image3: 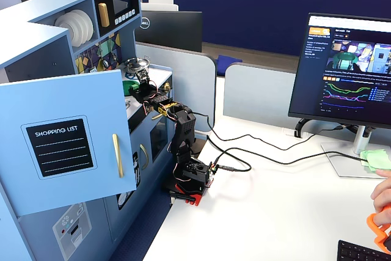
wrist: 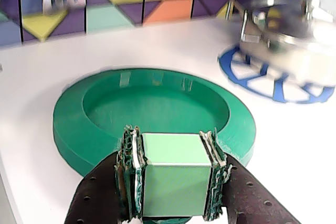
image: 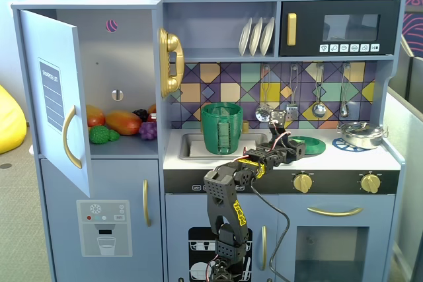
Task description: Take off the lid from the green recipient and place it on the counter
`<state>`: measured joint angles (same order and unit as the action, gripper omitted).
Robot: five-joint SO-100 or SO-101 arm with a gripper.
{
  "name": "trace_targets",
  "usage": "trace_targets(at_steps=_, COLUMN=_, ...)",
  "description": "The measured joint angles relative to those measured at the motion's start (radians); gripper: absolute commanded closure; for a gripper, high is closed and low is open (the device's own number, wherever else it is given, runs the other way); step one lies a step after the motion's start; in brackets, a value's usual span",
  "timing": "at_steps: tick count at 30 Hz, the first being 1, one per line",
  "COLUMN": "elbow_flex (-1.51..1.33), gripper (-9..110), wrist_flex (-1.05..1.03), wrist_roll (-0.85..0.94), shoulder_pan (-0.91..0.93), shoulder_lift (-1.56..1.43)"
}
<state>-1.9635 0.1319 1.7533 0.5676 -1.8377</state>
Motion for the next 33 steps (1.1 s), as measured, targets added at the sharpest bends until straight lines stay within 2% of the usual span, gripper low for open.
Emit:
trace_targets(at_steps=4, elbow_flex=0.000, gripper=77, wrist_flex=-0.005, wrist_roll=-0.041, shoulder_pan=0.000, shoulder_lift=0.000)
trace_targets(at_steps=9, elbow_flex=0.000, gripper=74, wrist_flex=-0.112, wrist_roll=-0.054, shoulder_pan=0.002, shoulder_lift=-0.094)
trace_targets(at_steps=12, elbow_flex=0.000, gripper=74, wrist_flex=-0.258, wrist_roll=-0.054, shoulder_pan=0.000, shoulder_lift=-0.244)
trace_targets(at_steps=16, elbow_flex=-0.021, gripper=77, wrist_flex=-0.600, wrist_roll=-0.097, shoulder_pan=-0.046, shoulder_lift=-0.517)
trace_targets(at_steps=22, elbow_flex=-0.170, gripper=80, wrist_flex=-1.331, wrist_roll=-0.094, shoulder_pan=-0.210, shoulder_lift=-0.894)
trace_targets(at_steps=24, elbow_flex=-0.281, gripper=82, wrist_flex=-1.451, wrist_roll=-0.098, shoulder_pan=-0.272, shoulder_lift=-0.979)
trace_targets(at_steps=28, elbow_flex=-0.546, gripper=86, wrist_flex=-1.410, wrist_roll=-0.163, shoulder_pan=-0.391, shoulder_lift=-1.106)
trace_targets(at_steps=33, elbow_flex=-0.865, gripper=90, wrist_flex=-1.189, wrist_roll=-0.216, shoulder_pan=-0.531, shoulder_lift=-1.127)
